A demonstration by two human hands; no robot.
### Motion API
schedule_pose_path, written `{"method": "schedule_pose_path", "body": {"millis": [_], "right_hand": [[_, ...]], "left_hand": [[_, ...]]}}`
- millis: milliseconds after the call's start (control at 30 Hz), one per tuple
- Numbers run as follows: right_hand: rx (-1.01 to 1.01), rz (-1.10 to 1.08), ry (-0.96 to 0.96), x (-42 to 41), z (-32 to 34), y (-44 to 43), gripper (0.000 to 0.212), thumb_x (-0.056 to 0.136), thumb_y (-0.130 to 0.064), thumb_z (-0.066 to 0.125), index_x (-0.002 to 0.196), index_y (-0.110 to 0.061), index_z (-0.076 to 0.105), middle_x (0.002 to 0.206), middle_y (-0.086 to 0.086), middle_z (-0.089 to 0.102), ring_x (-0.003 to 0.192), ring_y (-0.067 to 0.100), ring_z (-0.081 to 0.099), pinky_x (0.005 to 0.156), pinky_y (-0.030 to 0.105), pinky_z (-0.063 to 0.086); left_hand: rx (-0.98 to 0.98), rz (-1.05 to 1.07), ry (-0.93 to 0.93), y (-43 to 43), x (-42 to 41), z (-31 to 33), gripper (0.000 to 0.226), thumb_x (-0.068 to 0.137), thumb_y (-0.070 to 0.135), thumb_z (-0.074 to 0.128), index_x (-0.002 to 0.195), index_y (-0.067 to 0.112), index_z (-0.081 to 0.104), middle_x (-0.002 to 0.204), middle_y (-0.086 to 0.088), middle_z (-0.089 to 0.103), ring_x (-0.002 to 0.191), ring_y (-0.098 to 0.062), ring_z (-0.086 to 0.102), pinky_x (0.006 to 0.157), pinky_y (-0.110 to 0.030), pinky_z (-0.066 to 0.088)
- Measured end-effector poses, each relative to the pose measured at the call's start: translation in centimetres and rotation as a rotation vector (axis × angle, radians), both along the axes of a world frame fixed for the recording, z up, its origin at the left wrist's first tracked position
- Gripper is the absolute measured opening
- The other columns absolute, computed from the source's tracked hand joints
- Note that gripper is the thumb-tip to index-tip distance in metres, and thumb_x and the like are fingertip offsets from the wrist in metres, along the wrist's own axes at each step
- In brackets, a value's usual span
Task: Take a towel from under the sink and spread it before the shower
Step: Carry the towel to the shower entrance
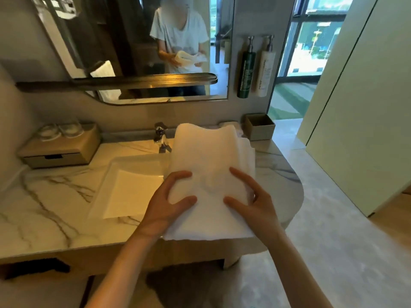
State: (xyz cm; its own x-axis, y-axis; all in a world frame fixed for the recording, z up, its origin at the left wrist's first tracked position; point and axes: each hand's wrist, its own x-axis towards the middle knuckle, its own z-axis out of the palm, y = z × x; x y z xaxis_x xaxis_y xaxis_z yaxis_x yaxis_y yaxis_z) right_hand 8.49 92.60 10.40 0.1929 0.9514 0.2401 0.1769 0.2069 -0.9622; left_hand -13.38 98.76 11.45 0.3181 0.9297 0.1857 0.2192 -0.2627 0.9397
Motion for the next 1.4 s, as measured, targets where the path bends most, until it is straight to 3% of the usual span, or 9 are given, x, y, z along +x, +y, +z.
{"method": "schedule_pose_path", "body": {"millis": [200, 400, 500, 633, 800, 933, 1100, 1167, 1400], "right_hand": [[-0.068, 0.364, 0.004, 3.6, -0.9, 8.7, 0.057, 0.082, -0.016, 0.076, 0.125, -0.048, 0.057, 0.115, -0.044, 0.050, 0.102, -0.014, 0.054, 0.071, 0.010, 0.053], [-0.090, 0.775, -0.045, 4.2, -1.1, 12.4, 0.057, 0.080, -0.011, 0.077, 0.125, -0.041, 0.061, 0.118, -0.043, 0.052, 0.107, -0.020, 0.050, 0.077, 0.003, 0.046], [-0.095, 0.972, -0.075, 3.4, -0.5, 11.3, 0.056, 0.081, -0.012, 0.076, 0.122, -0.047, 0.061, 0.121, -0.041, 0.052, 0.109, -0.017, 0.050, 0.079, 0.005, 0.047], [-0.139, 1.206, -0.007, 2.8, 0.0, 7.4, 0.056, 0.080, -0.010, 0.077, 0.121, -0.044, 0.063, 0.122, -0.030, 0.060, 0.109, -0.005, 0.058, 0.083, 0.018, 0.054], [-0.123, 1.410, 0.022, 4.6, 0.7, 0.2, 0.055, 0.080, -0.010, 0.077, 0.122, -0.044, 0.063, 0.123, -0.020, 0.062, 0.105, 0.000, 0.062, 0.077, 0.021, 0.056], [-0.120, 1.507, 0.007, 9.2, 0.8, -6.0, 0.055, 0.080, -0.010, 0.077, 0.121, -0.043, 0.062, 0.108, -0.036, 0.061, 0.095, -0.009, 0.061, 0.069, 0.012, 0.053], [-0.183, 1.586, -0.036, 18.0, -0.7, -14.0, 0.056, 0.078, -0.008, 0.078, 0.120, -0.042, 0.063, 0.114, -0.012, 0.067, 0.098, 0.006, 0.066, 0.071, 0.020, 0.056], [-0.205, 1.625, -0.044, 21.6, -0.9, -17.0, 0.056, 0.078, -0.007, 0.078, 0.120, -0.041, 0.063, 0.114, -0.006, 0.068, 0.098, 0.011, 0.067, 0.071, 0.021, 0.056], [-0.255, 1.745, -0.068, 32.3, -0.5, -24.7, 0.058, 0.077, 0.000, 0.076, 0.122, -0.034, 0.064, 0.104, -0.008, 0.072, 0.093, 0.011, 0.069, 0.071, 0.022, 0.056]], "left_hand": [[-0.047, 0.376, 0.063, 0.8, 2.7, -1.3, 0.048, 0.085, 0.022, 0.074, 0.114, 0.054, 0.053, 0.112, 0.045, 0.047, 0.101, 0.022, 0.046, 0.070, -0.003, 0.046], [-0.183, 0.825, -0.070, -4.9, 6.6, -2.0, 0.047, 0.083, 0.017, 0.074, 0.112, 0.049, 0.057, 0.100, 0.044, 0.052, 0.089, 0.018, 0.053, 0.062, -0.007, 0.048], [-0.188, 1.027, -0.119, -9.9, 8.8, -1.5, 0.048, 0.082, 0.018, 0.076, 0.115, 0.047, 0.058, 0.106, 0.040, 0.054, 0.094, 0.014, 0.056, 0.064, -0.013, 0.051], [-0.190, 1.227, -0.157, -17.1, 11.5, -0.1, 0.053, 0.069, 0.035, 0.076, 0.117, 0.048, 0.057, 0.123, 0.013, 0.056, 0.107, -0.012, 0.058, 0.081, -0.039, 0.056], [-0.104, 1.424, -0.145, -26.2, 17.3, 0.7, 0.050, 0.070, 0.030, 0.075, 0.115, 0.044, 0.059, 0.114, 0.016, 0.060, 0.097, 0.001, 0.060, 0.071, -0.020, 0.054], [-0.116, 1.539, -0.176, -33.2, 23.8, 0.0, 0.053, 0.067, 0.027, 0.075, 0.116, 0.042, 0.059, 0.112, 0.012, 0.064, 0.095, -0.003, 0.063, 0.073, -0.021, 0.055], [-0.147, 1.612, -0.210, -41.8, 34.3, -1.8, 0.051, 0.065, 0.028, 0.073, 0.111, 0.044, 0.060, 0.109, 0.008, 0.065, 0.094, -0.010, 0.064, 0.076, -0.028, 0.055], [-0.157, 1.649, -0.221, -44.9, 38.5, -2.2, 0.051, 0.064, 0.027, 0.073, 0.111, 0.043, 0.061, 0.106, 0.010, 0.066, 0.092, -0.008, 0.064, 0.071, -0.022, 0.054], [-0.160, 1.804, -0.164, -52.9, 52.2, -1.9, 0.051, 0.058, 0.038, 0.071, 0.108, 0.044, 0.061, 0.103, 0.028, 0.061, 0.090, 0.004, 0.059, 0.071, -0.011, 0.048]]}}
